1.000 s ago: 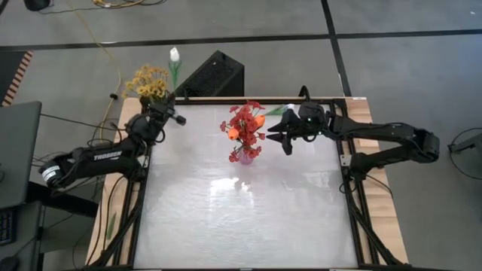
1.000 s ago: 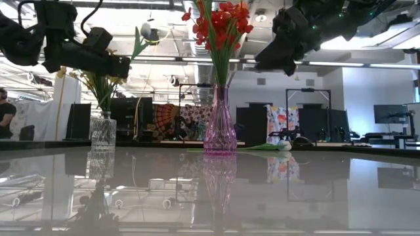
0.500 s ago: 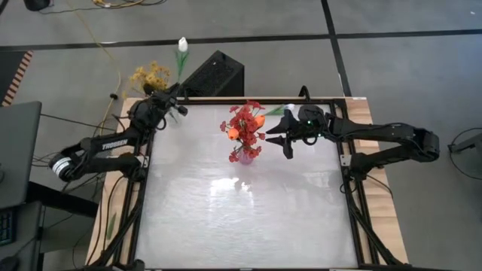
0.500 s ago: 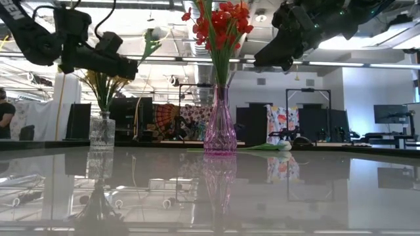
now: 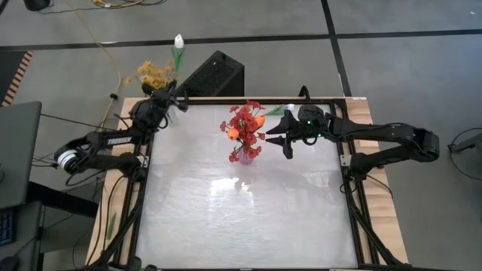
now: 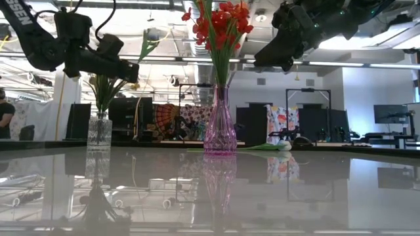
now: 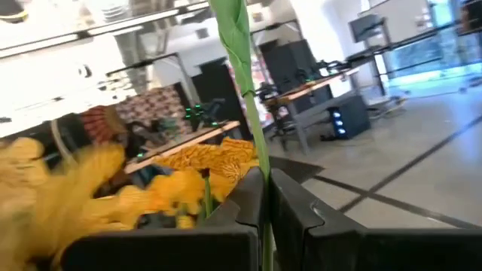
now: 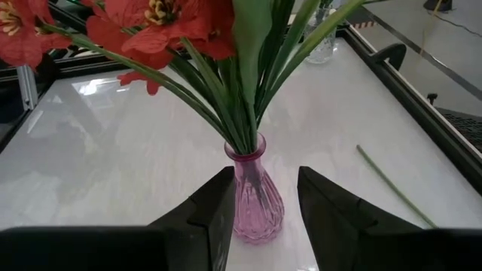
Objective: Sort flowers into vase by color
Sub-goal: Put the bottom white tulip into the transparent vase
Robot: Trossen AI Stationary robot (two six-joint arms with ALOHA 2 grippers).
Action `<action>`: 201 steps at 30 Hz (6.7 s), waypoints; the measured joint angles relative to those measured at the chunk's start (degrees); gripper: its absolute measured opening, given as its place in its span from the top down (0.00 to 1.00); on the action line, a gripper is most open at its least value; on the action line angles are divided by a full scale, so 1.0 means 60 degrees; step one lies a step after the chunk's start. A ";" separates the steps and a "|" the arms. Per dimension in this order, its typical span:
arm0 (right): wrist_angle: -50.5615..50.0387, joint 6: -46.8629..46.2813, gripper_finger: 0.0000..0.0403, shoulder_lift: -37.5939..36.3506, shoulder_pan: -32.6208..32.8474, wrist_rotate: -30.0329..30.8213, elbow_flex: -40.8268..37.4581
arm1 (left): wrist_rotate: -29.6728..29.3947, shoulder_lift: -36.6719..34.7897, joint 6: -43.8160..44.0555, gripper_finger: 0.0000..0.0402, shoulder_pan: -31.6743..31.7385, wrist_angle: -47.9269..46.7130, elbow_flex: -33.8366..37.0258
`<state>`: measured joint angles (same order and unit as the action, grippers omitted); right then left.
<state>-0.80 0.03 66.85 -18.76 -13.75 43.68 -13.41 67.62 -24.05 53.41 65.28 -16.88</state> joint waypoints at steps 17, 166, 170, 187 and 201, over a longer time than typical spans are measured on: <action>0.0175 -0.0004 0.58 0.0000 -0.0087 0.0023 0.0000 | -0.0411 -0.0154 0.0201 1.00 0.0209 -0.0572 0.0047; -0.2780 0.1503 0.93 0.5308 -0.0182 -0.2468 0.9781 | 0.2401 -0.0267 0.4778 0.85 -0.5941 -1.1214 -0.7453; -0.2786 0.1491 0.90 0.5308 -0.0185 -0.2542 0.9781 | 0.2453 -0.0267 0.4251 0.97 -0.5961 -1.1316 -0.7453; -0.3741 0.1411 0.38 0.4784 -0.1059 -0.2691 0.9777 | -0.0250 -0.1516 0.3133 1.00 -0.5964 -1.1516 -0.7453; -0.5714 0.1934 0.31 0.4517 -0.1929 -0.2763 0.9777 | -0.3726 -0.4075 0.3826 1.00 -0.5975 -1.3210 -0.7466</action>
<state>-35.08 11.64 93.95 -30.34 -30.33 102.35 -35.77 43.17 -1.10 17.56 -13.98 -61.68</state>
